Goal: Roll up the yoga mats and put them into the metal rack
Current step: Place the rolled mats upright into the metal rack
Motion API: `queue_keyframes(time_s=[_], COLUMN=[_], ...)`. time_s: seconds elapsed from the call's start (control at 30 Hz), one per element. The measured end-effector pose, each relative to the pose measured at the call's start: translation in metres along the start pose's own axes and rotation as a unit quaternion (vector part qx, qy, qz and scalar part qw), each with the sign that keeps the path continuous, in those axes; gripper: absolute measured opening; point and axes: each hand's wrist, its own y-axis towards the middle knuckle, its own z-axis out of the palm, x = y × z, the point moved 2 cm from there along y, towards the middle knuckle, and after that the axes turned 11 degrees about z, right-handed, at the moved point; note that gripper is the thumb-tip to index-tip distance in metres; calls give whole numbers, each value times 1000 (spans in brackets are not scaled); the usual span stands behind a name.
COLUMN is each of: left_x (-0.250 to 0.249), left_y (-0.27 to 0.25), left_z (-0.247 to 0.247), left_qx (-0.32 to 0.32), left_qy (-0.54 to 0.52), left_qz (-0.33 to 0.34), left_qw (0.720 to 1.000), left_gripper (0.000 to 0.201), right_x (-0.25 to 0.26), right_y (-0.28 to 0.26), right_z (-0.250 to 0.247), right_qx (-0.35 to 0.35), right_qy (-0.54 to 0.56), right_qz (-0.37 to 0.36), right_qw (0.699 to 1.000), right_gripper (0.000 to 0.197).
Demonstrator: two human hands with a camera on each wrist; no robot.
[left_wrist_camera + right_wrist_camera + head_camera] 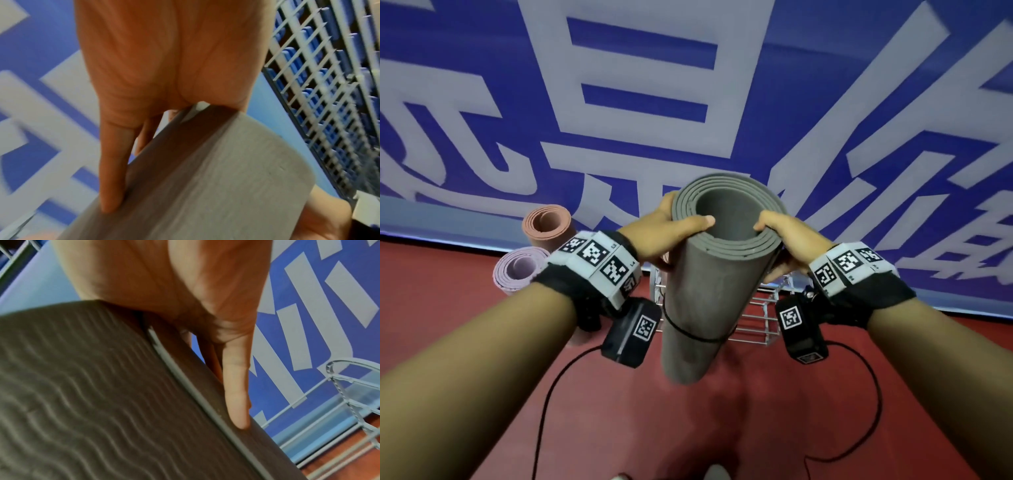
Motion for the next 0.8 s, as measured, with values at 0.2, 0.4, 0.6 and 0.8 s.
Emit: queue_keyframes(time_s=[0.2,0.4,0.6,0.8], left_x=[-64,-124,-153,-147], left_y=[24,40,55,83], left_z=[20,41,58,67], left_qx=[-13,-47,-77,-92], left_qy=[65,89,82,76], left_qz=[-5,23,52,74], left_qw=[998,995,992,990], left_gripper=[74,71,66,51], right_x=[32,70,94,96], right_y=[-22,-39,-49,-32], right_z=[-48,-99,-131,-148], right_qx=[-7,-24,-32,-45], right_qy=[-13,-32,-55,-50], right_qz=[-44,-104,-162,-167], right_qw=[999,994,985,984], right_gripper=[21,24,23,22])
